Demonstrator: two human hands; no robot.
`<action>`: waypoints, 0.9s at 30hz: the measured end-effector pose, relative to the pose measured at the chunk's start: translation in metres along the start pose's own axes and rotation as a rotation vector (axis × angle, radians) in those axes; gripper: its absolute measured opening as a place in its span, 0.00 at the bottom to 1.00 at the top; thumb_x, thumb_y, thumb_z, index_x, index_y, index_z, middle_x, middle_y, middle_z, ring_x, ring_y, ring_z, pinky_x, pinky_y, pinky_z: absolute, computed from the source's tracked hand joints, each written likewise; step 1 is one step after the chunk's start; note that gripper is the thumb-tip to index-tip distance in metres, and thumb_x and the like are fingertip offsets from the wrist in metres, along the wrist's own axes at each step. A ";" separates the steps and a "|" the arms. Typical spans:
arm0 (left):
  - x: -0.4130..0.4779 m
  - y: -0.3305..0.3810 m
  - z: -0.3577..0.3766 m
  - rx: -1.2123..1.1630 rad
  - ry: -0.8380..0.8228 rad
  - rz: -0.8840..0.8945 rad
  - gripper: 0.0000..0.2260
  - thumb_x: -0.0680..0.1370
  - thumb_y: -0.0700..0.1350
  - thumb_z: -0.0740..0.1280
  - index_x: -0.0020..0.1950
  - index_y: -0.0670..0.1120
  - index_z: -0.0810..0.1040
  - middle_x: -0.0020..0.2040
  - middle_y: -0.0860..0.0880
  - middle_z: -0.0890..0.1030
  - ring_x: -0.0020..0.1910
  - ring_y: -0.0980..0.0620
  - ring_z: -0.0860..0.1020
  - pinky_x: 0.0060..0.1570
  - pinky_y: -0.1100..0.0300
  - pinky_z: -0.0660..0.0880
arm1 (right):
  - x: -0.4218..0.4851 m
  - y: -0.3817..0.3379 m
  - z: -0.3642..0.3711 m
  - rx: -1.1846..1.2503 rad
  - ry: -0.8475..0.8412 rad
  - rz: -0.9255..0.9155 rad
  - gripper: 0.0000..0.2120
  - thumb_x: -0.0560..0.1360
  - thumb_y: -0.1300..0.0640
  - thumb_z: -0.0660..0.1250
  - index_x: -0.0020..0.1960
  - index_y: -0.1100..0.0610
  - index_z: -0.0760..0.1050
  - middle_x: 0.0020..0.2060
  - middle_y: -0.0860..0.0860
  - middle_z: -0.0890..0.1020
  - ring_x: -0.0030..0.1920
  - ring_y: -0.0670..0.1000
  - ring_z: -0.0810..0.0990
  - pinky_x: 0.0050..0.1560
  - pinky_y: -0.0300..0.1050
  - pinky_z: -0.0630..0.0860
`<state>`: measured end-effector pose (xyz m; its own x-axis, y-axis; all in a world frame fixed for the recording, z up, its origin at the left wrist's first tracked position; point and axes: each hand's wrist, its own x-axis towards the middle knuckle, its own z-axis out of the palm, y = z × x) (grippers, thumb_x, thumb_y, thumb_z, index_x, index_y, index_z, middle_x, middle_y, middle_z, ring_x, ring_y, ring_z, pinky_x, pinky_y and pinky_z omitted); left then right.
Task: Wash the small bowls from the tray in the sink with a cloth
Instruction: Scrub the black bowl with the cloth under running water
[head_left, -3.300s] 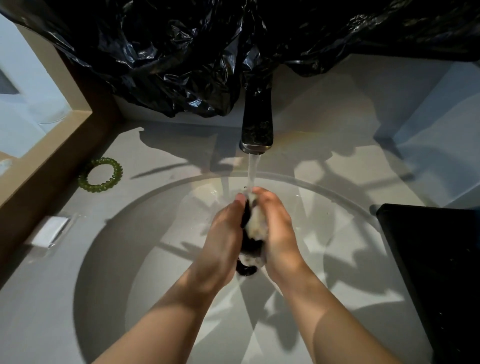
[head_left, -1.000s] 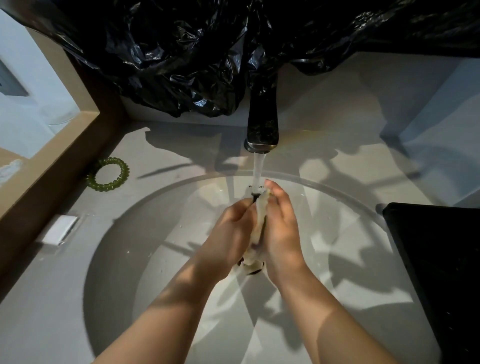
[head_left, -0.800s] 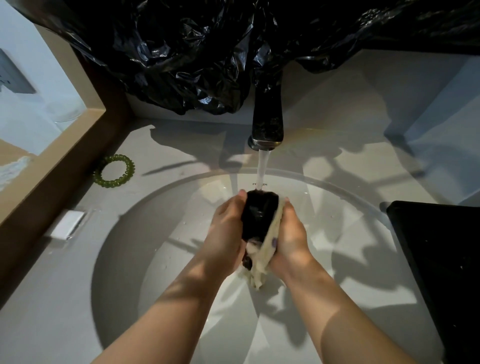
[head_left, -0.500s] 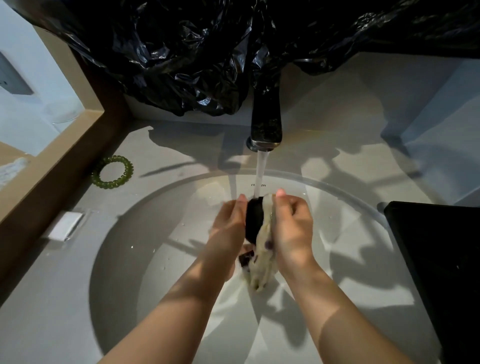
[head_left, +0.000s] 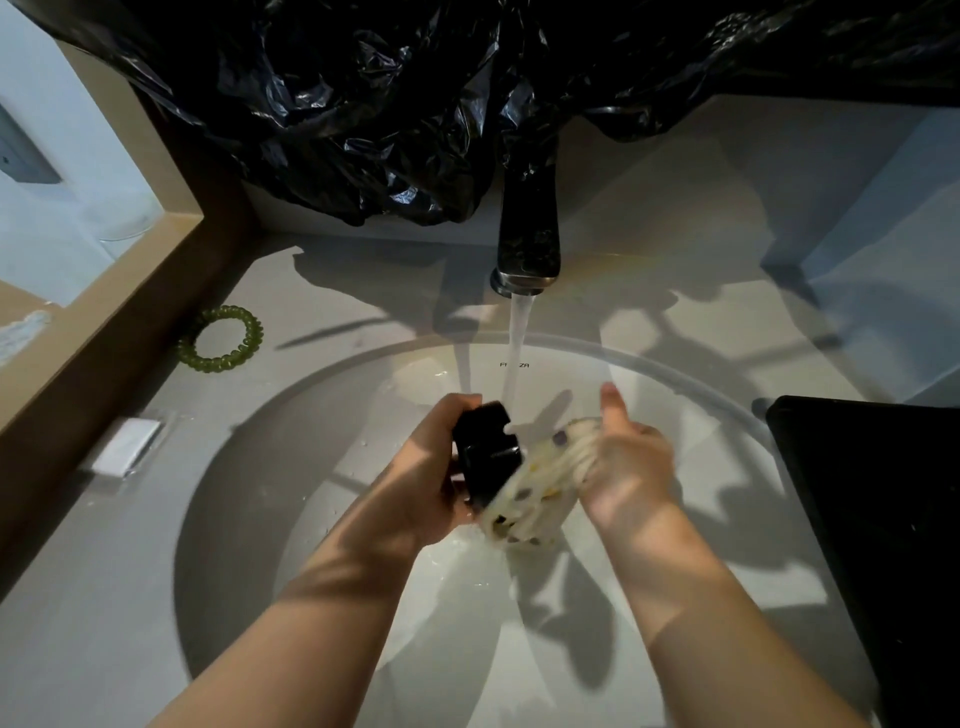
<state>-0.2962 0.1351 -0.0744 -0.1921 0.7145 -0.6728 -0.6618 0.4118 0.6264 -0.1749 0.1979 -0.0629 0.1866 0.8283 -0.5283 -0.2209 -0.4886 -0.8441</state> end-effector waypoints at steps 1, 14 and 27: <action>0.002 -0.002 -0.002 -0.001 0.018 -0.045 0.10 0.72 0.47 0.67 0.32 0.45 0.76 0.29 0.45 0.75 0.34 0.45 0.74 0.40 0.53 0.76 | 0.004 -0.004 -0.004 0.057 0.016 0.002 0.14 0.76 0.50 0.67 0.43 0.58 0.66 0.31 0.53 0.69 0.27 0.49 0.69 0.21 0.33 0.67; 0.007 -0.002 -0.001 -0.205 -0.062 -0.079 0.14 0.76 0.51 0.59 0.40 0.43 0.76 0.34 0.42 0.79 0.36 0.44 0.77 0.44 0.53 0.73 | -0.017 0.018 0.010 -0.494 -0.498 -0.312 0.12 0.73 0.69 0.60 0.38 0.52 0.69 0.35 0.48 0.75 0.37 0.51 0.75 0.37 0.39 0.72; 0.004 0.008 0.001 -0.194 -0.007 -0.131 0.18 0.79 0.56 0.59 0.53 0.42 0.78 0.44 0.40 0.83 0.39 0.42 0.82 0.38 0.48 0.78 | -0.002 0.022 0.007 -0.643 -0.391 -0.410 0.09 0.70 0.59 0.71 0.41 0.51 0.71 0.37 0.45 0.77 0.38 0.46 0.77 0.37 0.29 0.72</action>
<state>-0.3013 0.1424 -0.0719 -0.0913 0.6662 -0.7402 -0.8077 0.3851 0.4463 -0.1870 0.1875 -0.0800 -0.2369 0.9508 -0.1996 0.3993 -0.0920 -0.9122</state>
